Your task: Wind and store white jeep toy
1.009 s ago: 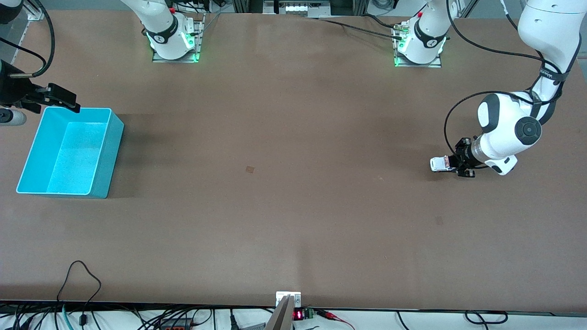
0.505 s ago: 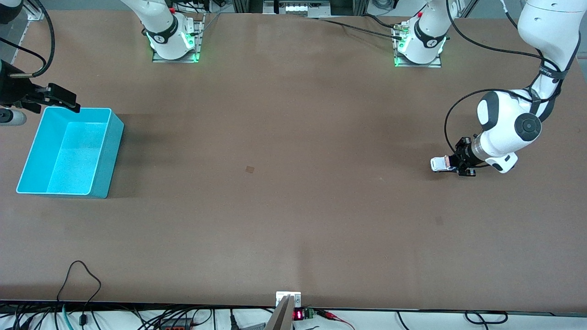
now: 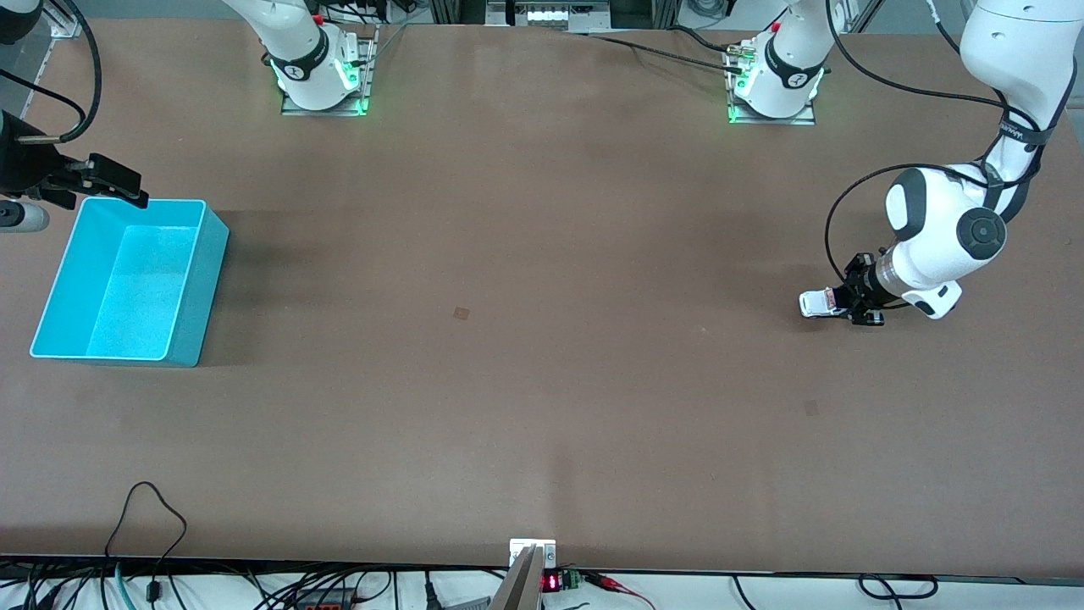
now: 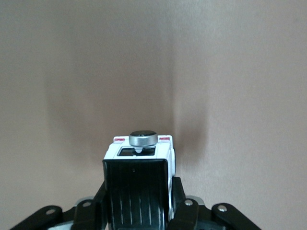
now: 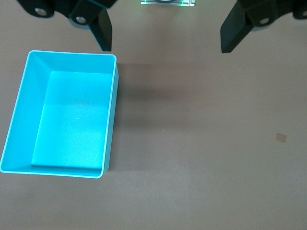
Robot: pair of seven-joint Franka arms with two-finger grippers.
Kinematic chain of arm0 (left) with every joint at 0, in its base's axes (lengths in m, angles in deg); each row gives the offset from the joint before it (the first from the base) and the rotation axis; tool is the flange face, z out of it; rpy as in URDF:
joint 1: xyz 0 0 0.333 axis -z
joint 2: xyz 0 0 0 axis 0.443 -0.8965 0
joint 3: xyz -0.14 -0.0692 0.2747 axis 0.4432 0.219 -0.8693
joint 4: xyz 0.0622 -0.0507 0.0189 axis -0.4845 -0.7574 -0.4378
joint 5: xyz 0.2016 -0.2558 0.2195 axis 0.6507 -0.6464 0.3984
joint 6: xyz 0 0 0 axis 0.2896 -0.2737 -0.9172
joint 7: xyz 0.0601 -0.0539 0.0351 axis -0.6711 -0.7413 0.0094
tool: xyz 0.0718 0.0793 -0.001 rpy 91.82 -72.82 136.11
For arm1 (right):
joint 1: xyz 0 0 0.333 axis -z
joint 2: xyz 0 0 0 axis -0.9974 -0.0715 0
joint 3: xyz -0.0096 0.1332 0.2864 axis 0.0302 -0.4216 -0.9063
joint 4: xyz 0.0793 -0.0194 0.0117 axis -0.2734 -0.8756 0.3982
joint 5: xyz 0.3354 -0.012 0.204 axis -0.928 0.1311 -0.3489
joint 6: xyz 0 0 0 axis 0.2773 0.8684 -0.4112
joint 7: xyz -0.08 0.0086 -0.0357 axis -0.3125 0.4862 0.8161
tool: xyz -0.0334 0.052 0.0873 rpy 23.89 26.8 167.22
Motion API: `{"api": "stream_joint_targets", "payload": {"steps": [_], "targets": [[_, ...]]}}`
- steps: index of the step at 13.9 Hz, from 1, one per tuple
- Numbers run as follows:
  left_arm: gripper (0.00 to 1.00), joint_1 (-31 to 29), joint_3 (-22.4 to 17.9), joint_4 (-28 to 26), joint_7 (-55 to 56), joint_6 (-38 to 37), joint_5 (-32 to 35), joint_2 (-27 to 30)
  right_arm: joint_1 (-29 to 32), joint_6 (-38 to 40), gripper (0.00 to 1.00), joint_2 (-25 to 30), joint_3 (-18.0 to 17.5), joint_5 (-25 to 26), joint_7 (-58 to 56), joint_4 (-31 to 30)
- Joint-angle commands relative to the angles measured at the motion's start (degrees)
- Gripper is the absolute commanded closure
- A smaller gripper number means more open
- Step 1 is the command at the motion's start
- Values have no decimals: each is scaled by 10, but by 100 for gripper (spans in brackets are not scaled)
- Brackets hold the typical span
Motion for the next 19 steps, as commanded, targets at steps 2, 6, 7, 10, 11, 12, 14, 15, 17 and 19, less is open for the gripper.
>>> {"api": "stream_joint_targets", "payload": {"steps": [2,6,7,10,11,12,14,15,17,19], "targets": [[68,-23,1,-20,-4,20,22,-28,-4,7,0,3,-4,0,-1,4],[68,-33,0,-19,-4,20,27,-30,2,9,0,3,0,0,-1,3],[68,-37,0,-18,-5,20,29,-32,2,9,0,3,0,0,-1,3],[69,-54,0,-14,-5,20,52,-40,2,8,0,3,0,0,-1,3],[69,-58,0,-14,-5,24,54,-41,2,8,0,3,0,0,-1,3],[69,-61,0,-13,-5,24,58,-44,2,8,0,3,0,0,-1,3],[69,-70,-6,-1,-5,24,72,-53,2,8,0,3,0,0,-1,3],[69,-76,-7,6,-5,24,87,-58,2,8,0,3,0,0,-1,3],[69,-86,-7,13,-5,24,96,-65,3,9,0,3,0,0,-1,3],[69,-103,-7,28,-5,24,120,-80,9,10,0,3,3,-1,-1,2]]}}
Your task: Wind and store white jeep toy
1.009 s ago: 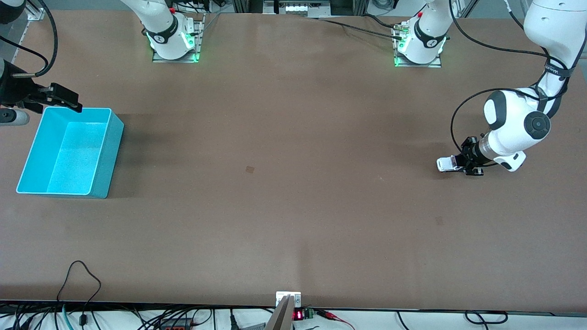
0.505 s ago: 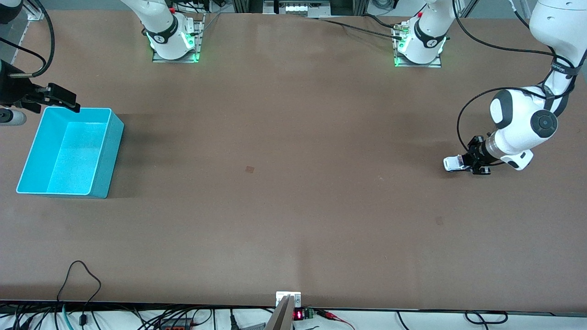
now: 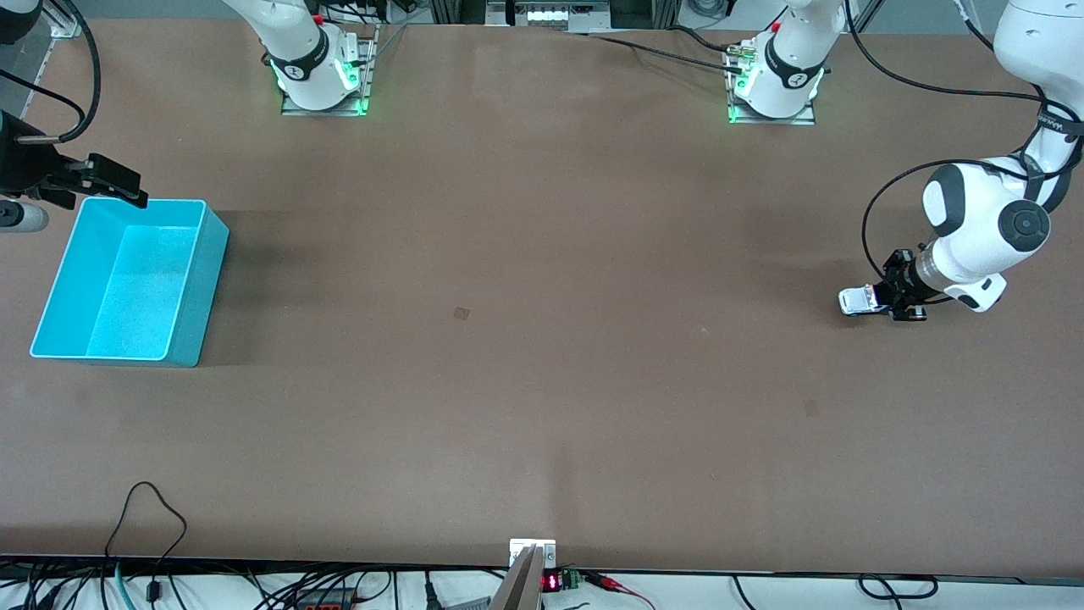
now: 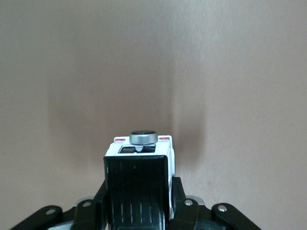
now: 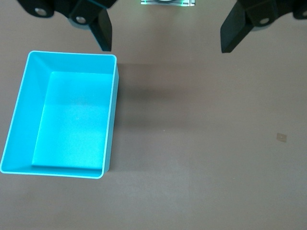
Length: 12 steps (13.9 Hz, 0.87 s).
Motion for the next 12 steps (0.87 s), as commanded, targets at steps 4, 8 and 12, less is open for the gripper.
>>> {"api": "stream_joint_targets", "payload": {"steps": [4,8,12], "targets": [[69,-44,-5,35,-2,19,71,-84,7,10,0,3,1,-1,-1,2],[69,-58,-14,44,-28,19,71,-89,6,9,0,3,0,-1,-1,2],[69,-78,-19,58,-66,19,71,-99,5,10,0,3,0,-1,-1,2]]}}
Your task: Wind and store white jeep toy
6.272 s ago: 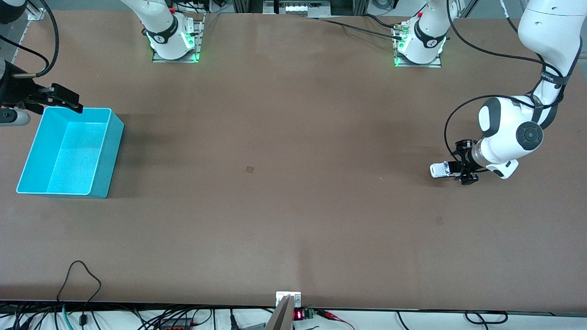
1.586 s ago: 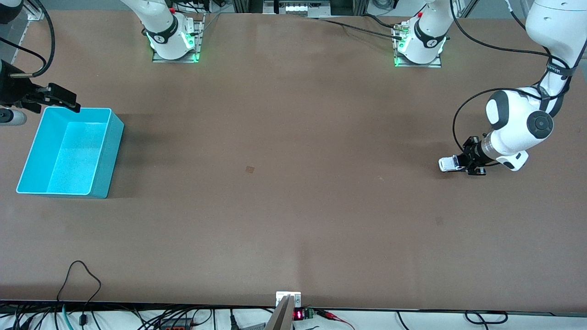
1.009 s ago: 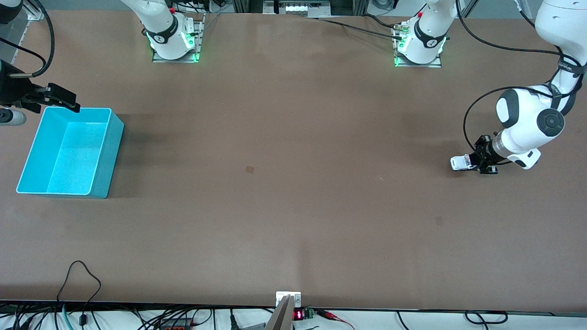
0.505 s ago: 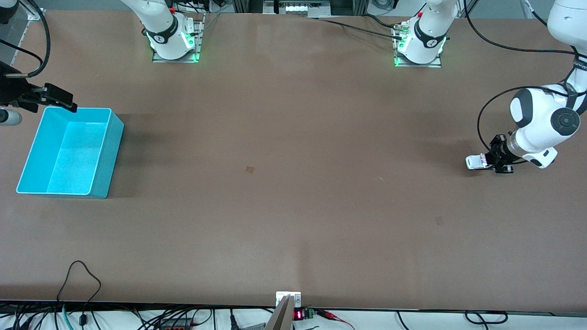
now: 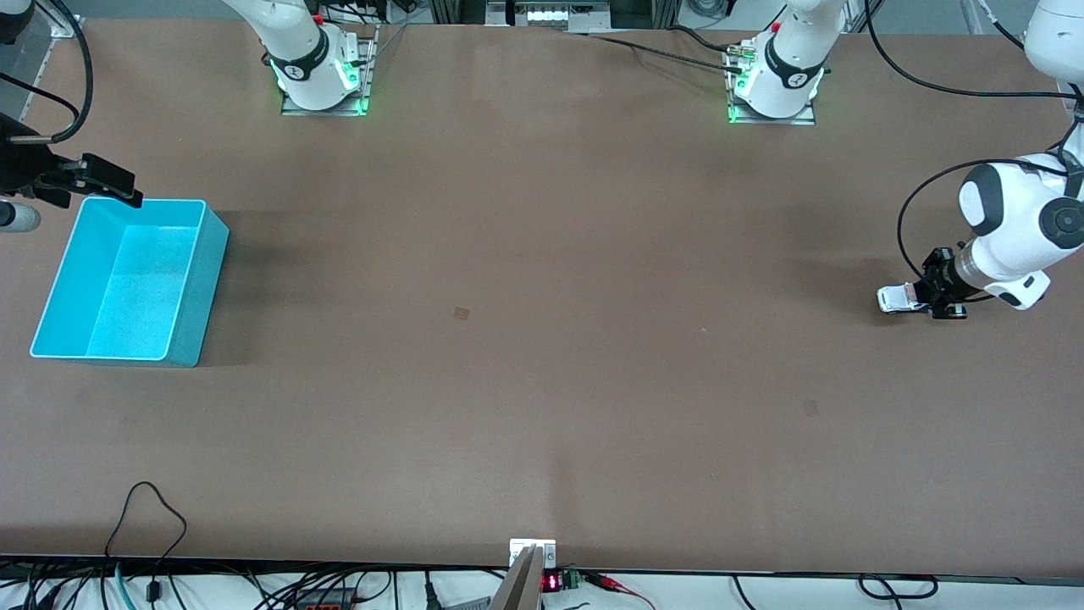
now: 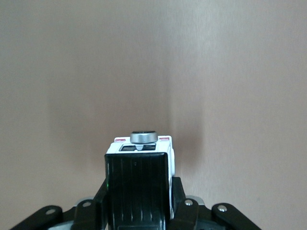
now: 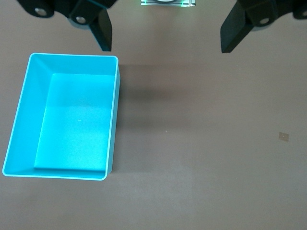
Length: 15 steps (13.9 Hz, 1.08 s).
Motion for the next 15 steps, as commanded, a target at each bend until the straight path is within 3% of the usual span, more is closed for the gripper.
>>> {"api": "stream_joint_targets", "payload": {"steps": [1,2,3,4,5,11,15], "targets": [[69,-15,-9,22,-29,19,18,-76,1,9,0,3,-4,-1,-1,2],[69,-15,-8,22,-29,19,18,-76,1,9,0,3,-4,-1,-1,2],[63,-15,-9,22,-30,18,19,-72,2,9,0,3,-4,-1,-1,2],[14,-14,-8,23,-35,17,19,-59,3,9,0,3,-4,-1,-1,2],[0,-13,-8,22,-42,5,19,-37,3,9,0,3,-3,-1,-1,2],[0,-6,47,35,-74,-175,3,70,3,10,0,3,-3,-1,-1,2],[0,-3,75,93,-93,-263,-46,90,3,11,0,3,-3,-1,-1,2]]}}
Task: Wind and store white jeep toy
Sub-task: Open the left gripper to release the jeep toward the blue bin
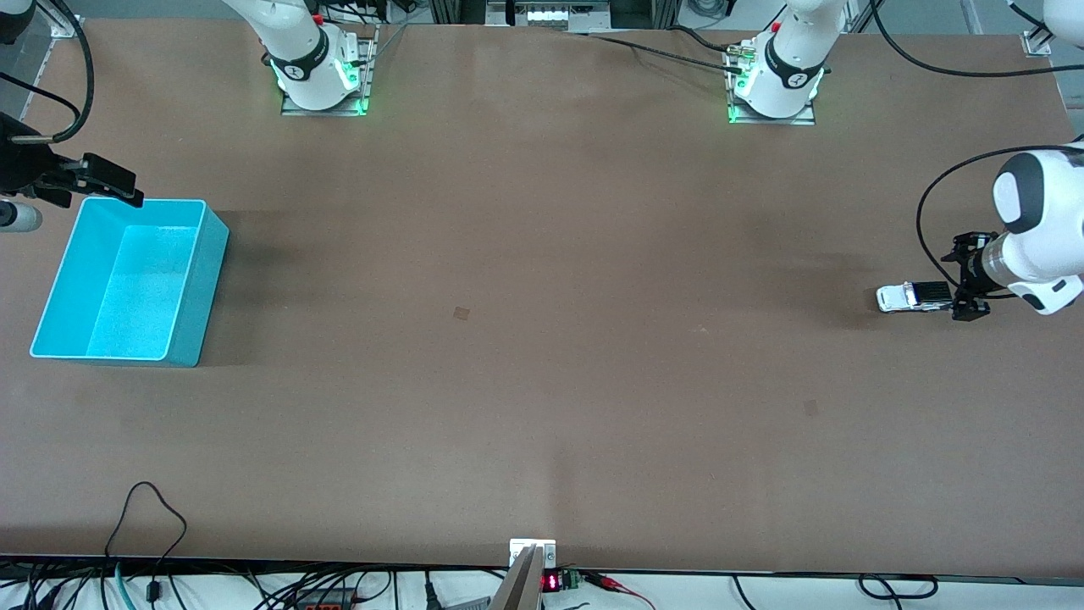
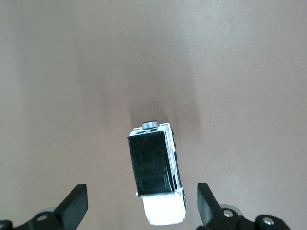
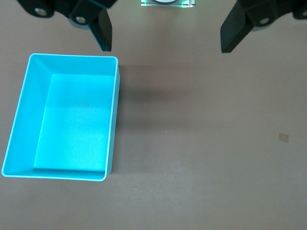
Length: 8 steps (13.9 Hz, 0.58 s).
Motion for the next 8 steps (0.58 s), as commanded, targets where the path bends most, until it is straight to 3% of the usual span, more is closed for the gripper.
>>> {"api": "stream_joint_targets", "payload": {"steps": [1,8], "targets": [[0,-3,21,34,-34,-54,-29,14,3,9,0,3,-2,-1,-1,2],[0,0,62,94,-61,-66,-33,14,4,7,0,3,-2,-3,-1,3]]}}
